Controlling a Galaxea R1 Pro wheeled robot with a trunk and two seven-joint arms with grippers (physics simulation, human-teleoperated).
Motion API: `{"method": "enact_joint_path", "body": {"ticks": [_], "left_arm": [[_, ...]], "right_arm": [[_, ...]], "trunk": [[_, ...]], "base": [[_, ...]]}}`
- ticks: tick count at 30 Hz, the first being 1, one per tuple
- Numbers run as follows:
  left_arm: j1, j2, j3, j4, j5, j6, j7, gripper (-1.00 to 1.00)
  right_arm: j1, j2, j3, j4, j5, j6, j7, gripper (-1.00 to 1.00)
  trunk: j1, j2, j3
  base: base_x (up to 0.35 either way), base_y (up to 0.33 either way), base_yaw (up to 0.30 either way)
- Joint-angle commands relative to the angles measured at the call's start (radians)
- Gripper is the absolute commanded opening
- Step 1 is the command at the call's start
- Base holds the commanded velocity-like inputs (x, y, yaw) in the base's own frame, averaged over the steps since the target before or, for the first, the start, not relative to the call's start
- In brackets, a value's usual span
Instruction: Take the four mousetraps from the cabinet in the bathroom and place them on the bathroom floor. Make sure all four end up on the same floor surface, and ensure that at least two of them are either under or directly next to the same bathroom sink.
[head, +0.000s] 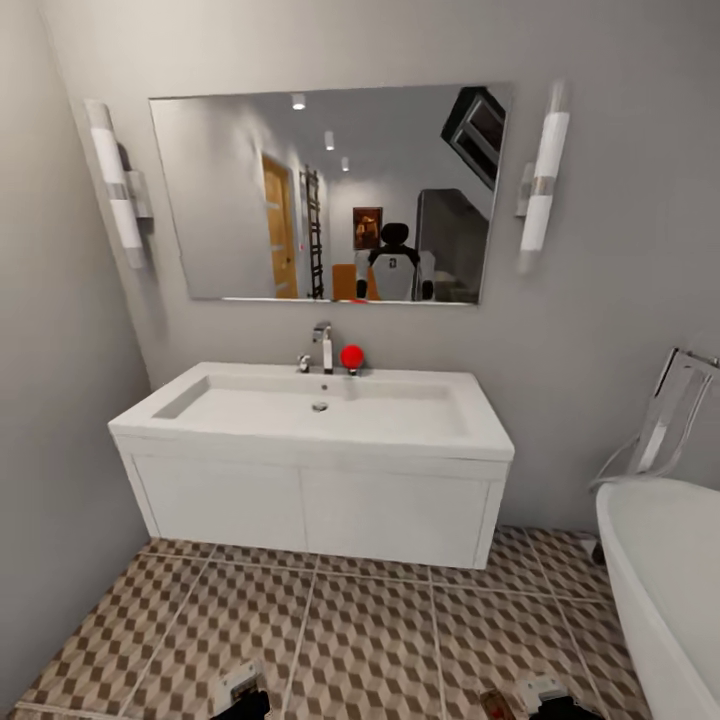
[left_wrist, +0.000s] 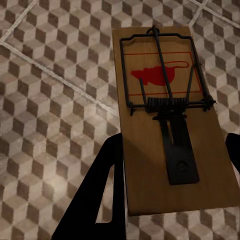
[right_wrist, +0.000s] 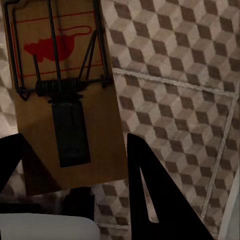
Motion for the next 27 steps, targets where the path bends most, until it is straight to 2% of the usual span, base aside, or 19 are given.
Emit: {"method": "enact_joint_path", "body": {"ticks": [1, 10, 21, 27], "left_arm": [[-0.001, 0.000, -0.005, 0.001, 0.003, -0.002, 0.006, -1.00], [-0.001, -0.002, -0.005, 0.001, 0.000, -0.001, 0.006, -1.00], [-0.001, -0.004, -0.006, 0.001, -0.006, 0.001, 0.004, -1.00], [-0.001, -0.004, -0.006, 0.001, -0.006, 0.001, 0.004, -1.00]], "right_arm": [[-0.001, 0.000, 0.009, 0.001, -0.014, 0.002, 0.005, -1.00], [-0.001, 0.000, 0.009, 0.001, -0.014, 0.002, 0.004, -1.00], [-0.001, -0.002, 0.008, 0.001, -0.016, 0.002, 0.004, -1.00], [-0.001, -0.001, 0.008, 0.001, -0.016, 0.002, 0.004, -1.00]], "trunk": [[0.001, -0.001, -0.001], [0.001, -0.001, -0.001], [0.001, -0.001, -0.001], [0.001, -0.001, -0.001]], "base": [[0.323, 0.000, 0.177], [0.260, 0.000, 0.053], [0.023, 0.000, -0.004], [0.001, 0.000, -0.157]]}}
